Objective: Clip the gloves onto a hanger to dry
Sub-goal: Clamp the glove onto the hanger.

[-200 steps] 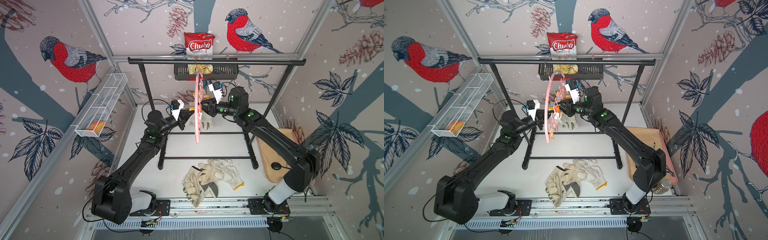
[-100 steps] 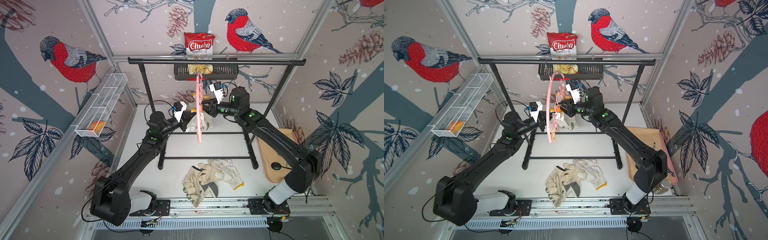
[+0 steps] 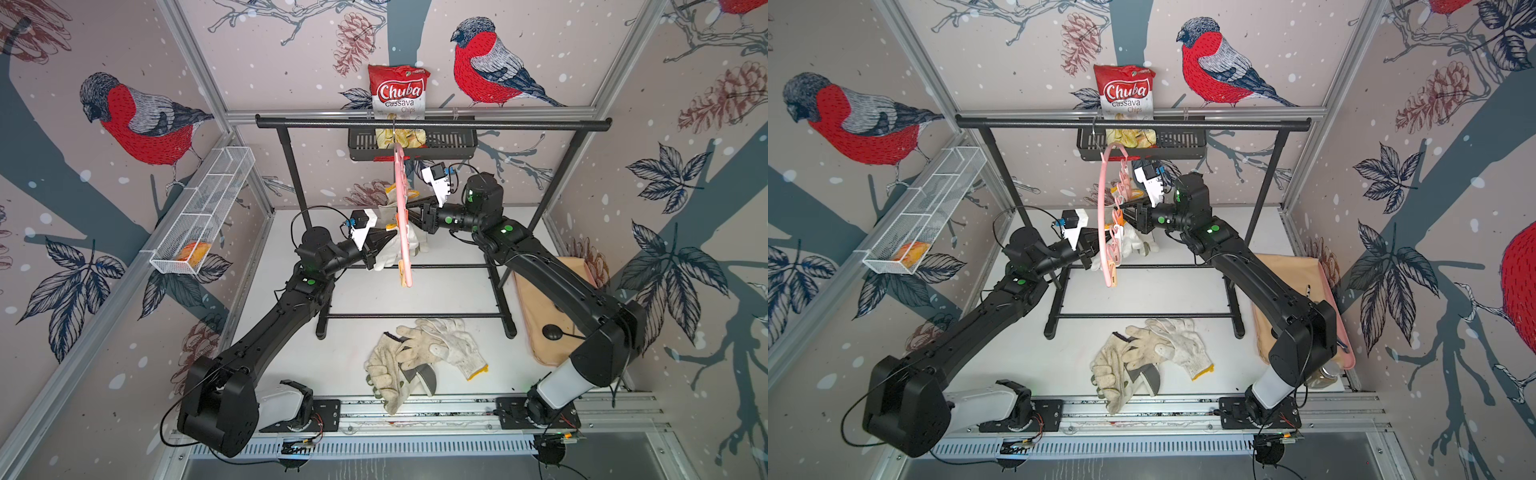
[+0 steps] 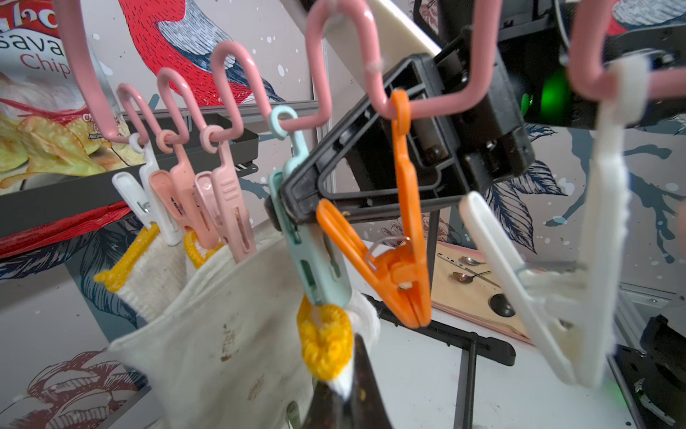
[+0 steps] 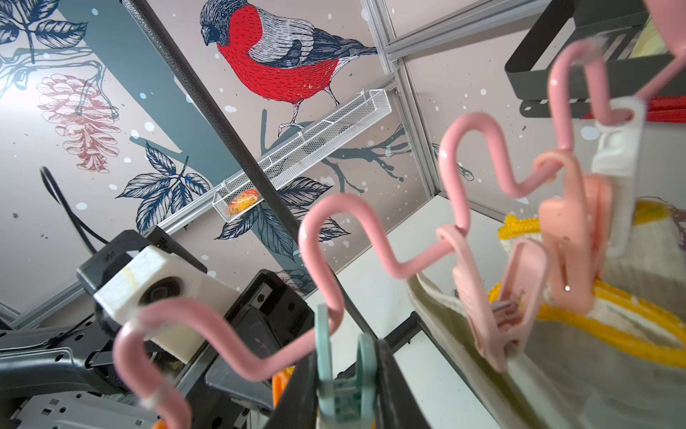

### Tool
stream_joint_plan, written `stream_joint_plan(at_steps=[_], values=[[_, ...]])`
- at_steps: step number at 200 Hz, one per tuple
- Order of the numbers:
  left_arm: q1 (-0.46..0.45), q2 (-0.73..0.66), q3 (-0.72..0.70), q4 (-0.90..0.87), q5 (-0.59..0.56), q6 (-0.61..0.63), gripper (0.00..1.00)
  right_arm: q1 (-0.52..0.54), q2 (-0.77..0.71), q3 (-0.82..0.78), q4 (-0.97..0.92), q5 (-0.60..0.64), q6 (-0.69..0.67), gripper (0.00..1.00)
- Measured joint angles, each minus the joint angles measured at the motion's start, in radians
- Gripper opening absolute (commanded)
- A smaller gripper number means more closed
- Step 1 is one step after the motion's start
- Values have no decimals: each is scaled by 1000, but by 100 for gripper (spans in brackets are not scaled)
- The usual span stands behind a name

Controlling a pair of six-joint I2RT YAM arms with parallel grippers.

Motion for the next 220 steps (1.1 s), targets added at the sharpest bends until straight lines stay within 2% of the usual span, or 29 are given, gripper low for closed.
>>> stream_joint_plan(at_steps=[100,178,220], values=[[-1,3,-38,153,31,-86,0,-14,-11,-12,-6,-43,28,23],[4,23,-48,139,-2,-48,0,-22,-19,-26,3,-53,35,23],[3,21,-22,53,-12,9,0,-23,-19,-26,8,-68,51,23]])
